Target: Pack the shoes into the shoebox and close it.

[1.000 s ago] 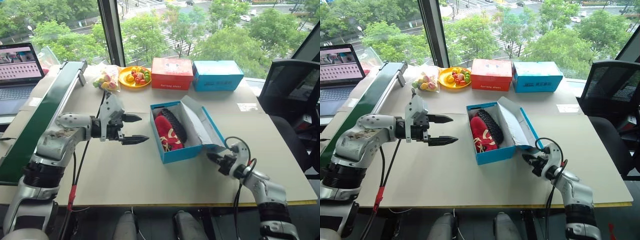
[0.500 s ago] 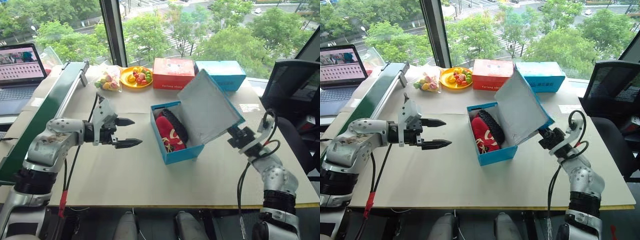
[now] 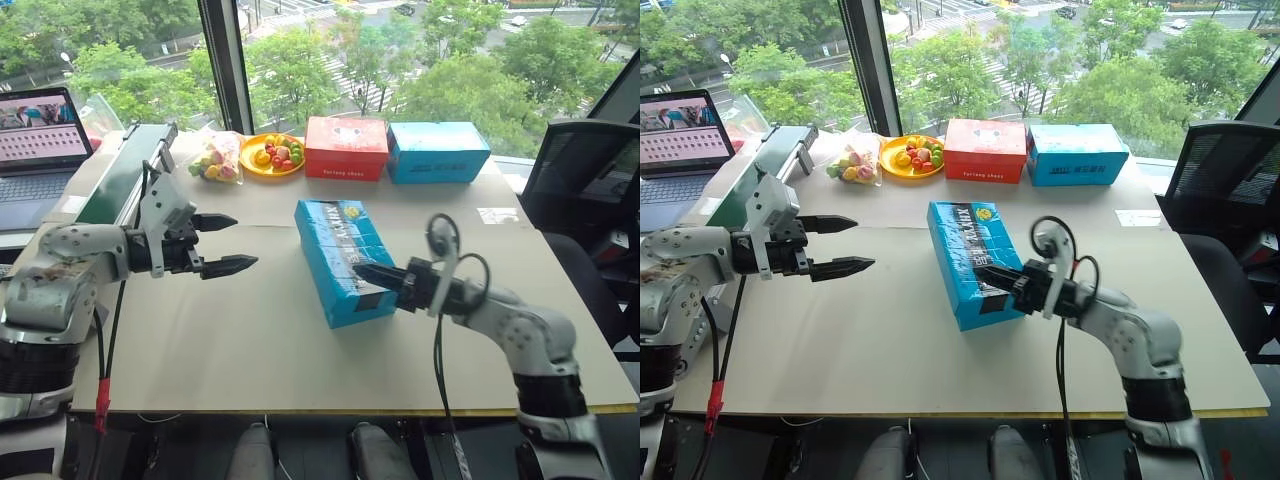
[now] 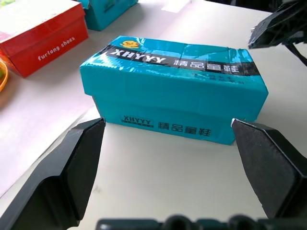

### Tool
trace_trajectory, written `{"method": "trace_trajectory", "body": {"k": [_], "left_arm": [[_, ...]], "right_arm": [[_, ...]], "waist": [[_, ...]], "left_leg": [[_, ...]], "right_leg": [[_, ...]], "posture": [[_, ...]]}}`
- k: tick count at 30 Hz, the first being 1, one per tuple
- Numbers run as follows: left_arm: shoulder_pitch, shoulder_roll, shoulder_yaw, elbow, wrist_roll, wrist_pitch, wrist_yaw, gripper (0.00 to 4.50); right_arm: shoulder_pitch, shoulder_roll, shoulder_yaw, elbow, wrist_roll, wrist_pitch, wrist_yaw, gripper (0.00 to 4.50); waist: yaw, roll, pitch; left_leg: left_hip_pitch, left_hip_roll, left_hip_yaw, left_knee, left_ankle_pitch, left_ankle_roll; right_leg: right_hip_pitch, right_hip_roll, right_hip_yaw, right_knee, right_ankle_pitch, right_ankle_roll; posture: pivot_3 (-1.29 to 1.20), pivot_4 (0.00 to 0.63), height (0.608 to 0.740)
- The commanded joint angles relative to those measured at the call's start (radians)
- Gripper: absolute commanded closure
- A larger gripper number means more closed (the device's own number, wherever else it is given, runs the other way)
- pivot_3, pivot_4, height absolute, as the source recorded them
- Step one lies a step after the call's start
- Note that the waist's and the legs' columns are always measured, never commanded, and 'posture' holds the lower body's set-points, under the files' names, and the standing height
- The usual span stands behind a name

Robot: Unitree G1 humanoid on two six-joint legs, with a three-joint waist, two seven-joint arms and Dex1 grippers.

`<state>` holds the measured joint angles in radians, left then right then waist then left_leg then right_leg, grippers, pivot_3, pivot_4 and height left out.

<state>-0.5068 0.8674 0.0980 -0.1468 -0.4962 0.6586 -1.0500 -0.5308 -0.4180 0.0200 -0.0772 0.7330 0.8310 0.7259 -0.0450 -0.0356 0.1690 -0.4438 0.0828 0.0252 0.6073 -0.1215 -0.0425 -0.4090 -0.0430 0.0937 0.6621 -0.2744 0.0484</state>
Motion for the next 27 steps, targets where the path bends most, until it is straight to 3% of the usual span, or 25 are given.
{"method": "trace_trajectory", "body": {"k": [1,3,7,10,14,16,18,23,24,27], "left_arm": [[0.003,-0.033,0.003,-0.072,-0.021,0.014,0.044,0.0],[0.01,-0.04,0.003,-0.085,-0.023,0.02,0.055,0.0],[0.053,-0.054,0.016,-0.13,-0.035,0.037,0.094,0.0],[0.076,-0.058,0.027,-0.161,-0.047,0.053,0.115,0.0],[0.099,-0.056,0.043,-0.19,-0.061,0.072,0.134,0.0],[0.108,-0.056,0.05,-0.196,-0.07,0.084,0.146,0.0],[0.099,-0.086,0.056,-0.183,-0.062,0.047,0.174,0.0],[0.071,-0.151,0.044,-0.107,0.025,-0.071,0.254,0.0],[0.076,-0.163,0.034,-0.101,0.041,-0.104,0.257,0.0],[0.097,-0.211,0.019,-0.084,0.085,-0.178,0.298,0.0]], "right_arm": [[-0.195,0.05,0.125,0.257,-0.202,-0.192,0.064,4.46],[-0.247,0.07,0.146,0.356,-0.25,-0.249,0.097,4.46],[-0.41,0.156,0.215,0.788,-0.439,-0.498,0.109,4.46],[-0.451,0.185,0.257,0.99,-0.552,-0.633,0.098,4.46],[-0.465,0.19,0.223,1.092,-0.583,-0.716,0.123,3.42],[-0.466,0.184,0.183,1.065,-0.552,-0.719,0.163,2.77],[-0.443,0.134,0.129,0.905,-0.487,-0.655,0.228,2.08],[-0.304,-0.049,0.02,0.474,-0.401,-0.473,0.26,0.32],[-0.256,-0.108,-0.014,0.404,-0.407,-0.459,0.246,0.06],[-0.103,-0.247,-0.073,0.292,-0.46,-0.523,0.235,0.03]], "waist": [[-0.001,0.0,0.0],[0.002,0.0,0.0],[0.005,0.0,0.0],[0.001,0.0,0.0],[0.001,-0.002,-0.001],[0.002,-0.002,-0.001],[0.003,-0.001,-0.001],[0.022,0.0,0.0],[0.025,0.0,0.0],[0.034,0.0,0.0]], "left_leg": [[-0.001,0.0,0.0,0.0,0.0,0.0],[-0.002,0.0,0.0,0.0,0.0,0.0],[-0.01,0.0,0.0,0.0,0.0,0.0],[-0.013,0.0,0.0,0.001,0.0,0.0],[-0.009,0.0,-0.001,0.002,0.0,0.0],[-0.001,0.0,0.0,0.001,0.0,-0.001],[0.004,0.0,0.0,0.001,0.0,-0.001],[-0.002,0.0,0.0,0.001,0.0,-0.001],[-0.002,0.0,0.0,0.001,0.0,-0.001],[-0.003,0.0,0.0,-0.001,-0.001,-0.002]], "right_leg": [[-0.001,0.0,0.0,0.0,0.0,0.0],[-0.002,0.0,0.0,0.0,0.0,0.0],[-0.01,0.0,0.0,0.001,0.003,-0.006],[-0.013,0.0,-0.001,0.002,0.004,-0.006],[-0.009,0.0,-0.001,0.003,0.005,-0.006],[0.0,0.0,-0.001,0.002,0.003,-0.003],[0.004,0.0,-0.002,0.001,0.001,0.0],[0.0,-0.001,-0.002,0.001,0.002,-0.002],[-0.001,-0.001,-0.002,0.001,0.003,-0.003],[-0.002,-0.001,-0.002,0.0,0.003,-0.007]], "posture": [[0.0,0.15,0.74],[0.0,0.15,0.74],[0.0,0.15,0.74],[0.0,0.15,0.74],[0.0,0.15,0.74],[0.0,0.15,0.74],[0.0,0.15,0.74],[0.0,0.15,0.74],[0.0,0.15,0.74],[0.0,0.15,0.74]]}}
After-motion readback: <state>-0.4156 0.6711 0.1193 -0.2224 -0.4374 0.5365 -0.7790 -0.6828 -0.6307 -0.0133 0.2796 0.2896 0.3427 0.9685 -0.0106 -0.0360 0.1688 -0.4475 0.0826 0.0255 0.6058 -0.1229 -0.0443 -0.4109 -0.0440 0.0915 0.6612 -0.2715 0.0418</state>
